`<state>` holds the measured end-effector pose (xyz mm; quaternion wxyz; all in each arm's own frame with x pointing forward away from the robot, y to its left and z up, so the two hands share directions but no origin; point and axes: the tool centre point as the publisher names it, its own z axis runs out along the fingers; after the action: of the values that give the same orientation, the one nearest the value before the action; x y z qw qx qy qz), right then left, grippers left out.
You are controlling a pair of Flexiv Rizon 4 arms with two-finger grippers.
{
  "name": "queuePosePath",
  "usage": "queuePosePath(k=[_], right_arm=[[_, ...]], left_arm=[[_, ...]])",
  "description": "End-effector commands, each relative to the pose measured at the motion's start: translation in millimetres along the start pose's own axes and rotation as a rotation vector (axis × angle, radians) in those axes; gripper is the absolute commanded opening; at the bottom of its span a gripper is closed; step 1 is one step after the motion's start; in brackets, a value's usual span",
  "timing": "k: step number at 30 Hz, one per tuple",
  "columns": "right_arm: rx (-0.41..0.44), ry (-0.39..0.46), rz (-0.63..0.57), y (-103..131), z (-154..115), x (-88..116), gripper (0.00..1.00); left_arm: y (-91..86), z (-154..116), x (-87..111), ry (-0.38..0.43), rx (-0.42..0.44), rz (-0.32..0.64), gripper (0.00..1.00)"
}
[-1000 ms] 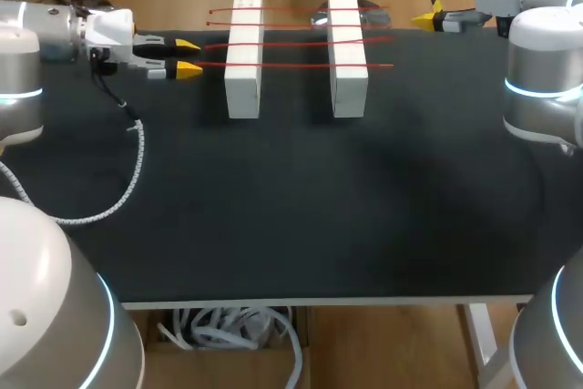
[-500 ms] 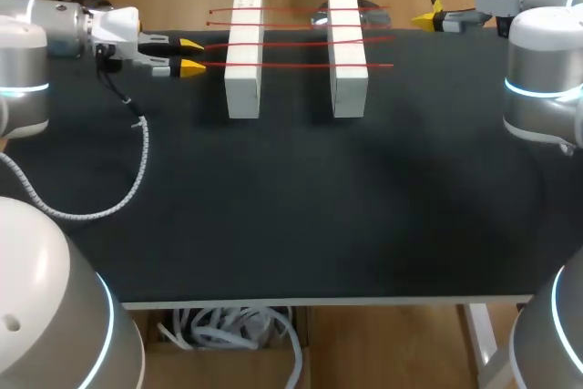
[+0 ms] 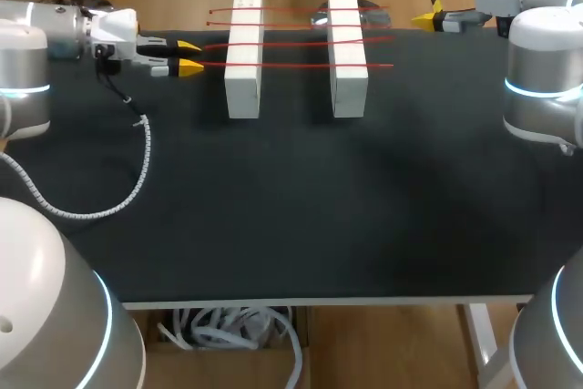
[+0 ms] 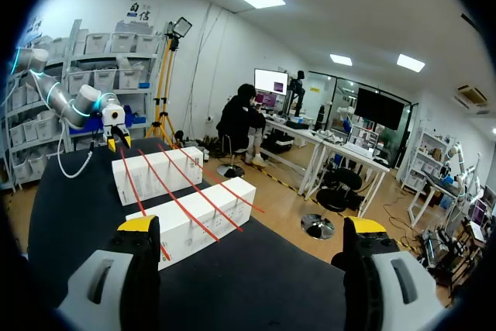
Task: Grab the tape and strap the tape.
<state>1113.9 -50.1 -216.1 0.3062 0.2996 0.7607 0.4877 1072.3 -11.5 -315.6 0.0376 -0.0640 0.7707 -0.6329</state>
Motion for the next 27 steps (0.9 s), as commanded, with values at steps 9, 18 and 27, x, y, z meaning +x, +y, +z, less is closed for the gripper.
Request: queuePosePath(k=[9,18,27], right_arm=[[0.000,0.000,0.000,0.0,-0.1,0.1,1.00],[0.000,0.000,0.000,0.0,-0.1,0.1,1.00],[0.000,0.000,0.000,0.0,-0.1,0.1,1.00]], left_arm=[[0.6,0.7,6.1,0.007,0.017,0.009,0.32],[0.9,1.8,6.6,0.033,0.013,0.027,0.35],[0.8,2.4,6.1,0.044,0.009,0.032,0.29]])
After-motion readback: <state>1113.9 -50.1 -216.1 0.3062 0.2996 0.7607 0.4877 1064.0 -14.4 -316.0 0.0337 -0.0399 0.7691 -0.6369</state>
